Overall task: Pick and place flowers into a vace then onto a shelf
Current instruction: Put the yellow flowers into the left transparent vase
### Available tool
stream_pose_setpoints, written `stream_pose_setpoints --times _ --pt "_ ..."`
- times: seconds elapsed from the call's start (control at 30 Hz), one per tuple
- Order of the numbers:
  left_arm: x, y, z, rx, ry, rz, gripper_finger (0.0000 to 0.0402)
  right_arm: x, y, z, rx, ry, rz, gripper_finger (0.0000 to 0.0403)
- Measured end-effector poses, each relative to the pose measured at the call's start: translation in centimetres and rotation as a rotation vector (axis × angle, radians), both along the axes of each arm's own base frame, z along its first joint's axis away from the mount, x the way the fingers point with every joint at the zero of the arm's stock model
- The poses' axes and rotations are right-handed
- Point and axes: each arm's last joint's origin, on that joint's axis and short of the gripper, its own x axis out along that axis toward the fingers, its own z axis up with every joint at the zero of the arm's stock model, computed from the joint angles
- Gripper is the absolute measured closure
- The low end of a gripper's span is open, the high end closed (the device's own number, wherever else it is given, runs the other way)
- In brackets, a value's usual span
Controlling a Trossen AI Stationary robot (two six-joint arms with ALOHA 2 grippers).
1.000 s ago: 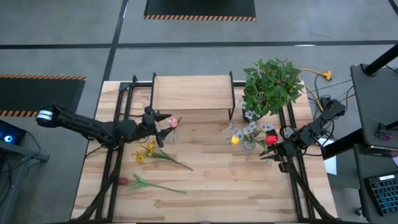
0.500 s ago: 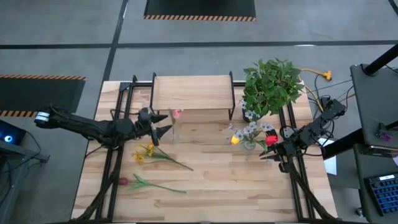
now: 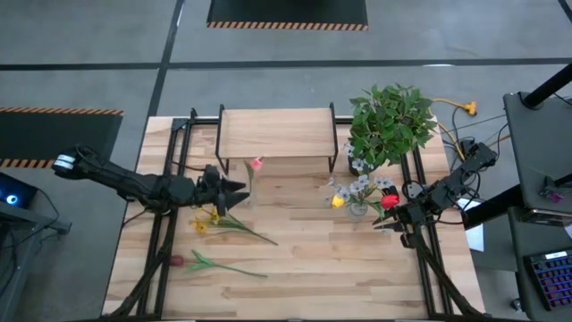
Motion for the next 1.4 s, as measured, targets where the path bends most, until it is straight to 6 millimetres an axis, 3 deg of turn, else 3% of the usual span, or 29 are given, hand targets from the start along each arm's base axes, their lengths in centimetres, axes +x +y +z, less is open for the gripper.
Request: stream_pose_setpoints --times 0.13,0.37,0.57,0.8,0.97,1.17,1.4 --pt "0.0 -0.2 1.9 -0.016 0.074 0.047 0.0132 0.0 0.0 0.0 -0.003 -0.001 0.0 0.036" --pt "0.9 -0.7 3.9 -0.284 0.308 0.201 0.0132 0.0 0.0 0.0 -0.003 -0.002 0.0 0.036" --pt "3.7 -2.6 5.8 -0.485 0.558 0.282 0.0132 0.0 0.0 0.0 -0.003 -0.002 0.0 0.036" --pt "7.7 -5.5 7.7 -0.454 0.851 0.459 0.0132 0.0 0.0 0.0 -0.003 -0.002 0.0 0.036" --pt "10.3 -8.3 6.9 -0.376 1.02 0.604 0.0132 0.0 0.0 0.0 -0.003 -0.002 0.0 0.036" --pt "12.5 -11.5 4.0 -0.292 1.106 0.675 0.0132 0.0 0.0 0.1 0.001 -0.007 0.0 0.036" --pt "11.9 -13.0 -0.1 -0.292 1.098 0.86 0.0132 0.0 0.0 0.1 0.006 -0.013 0.0 0.036"
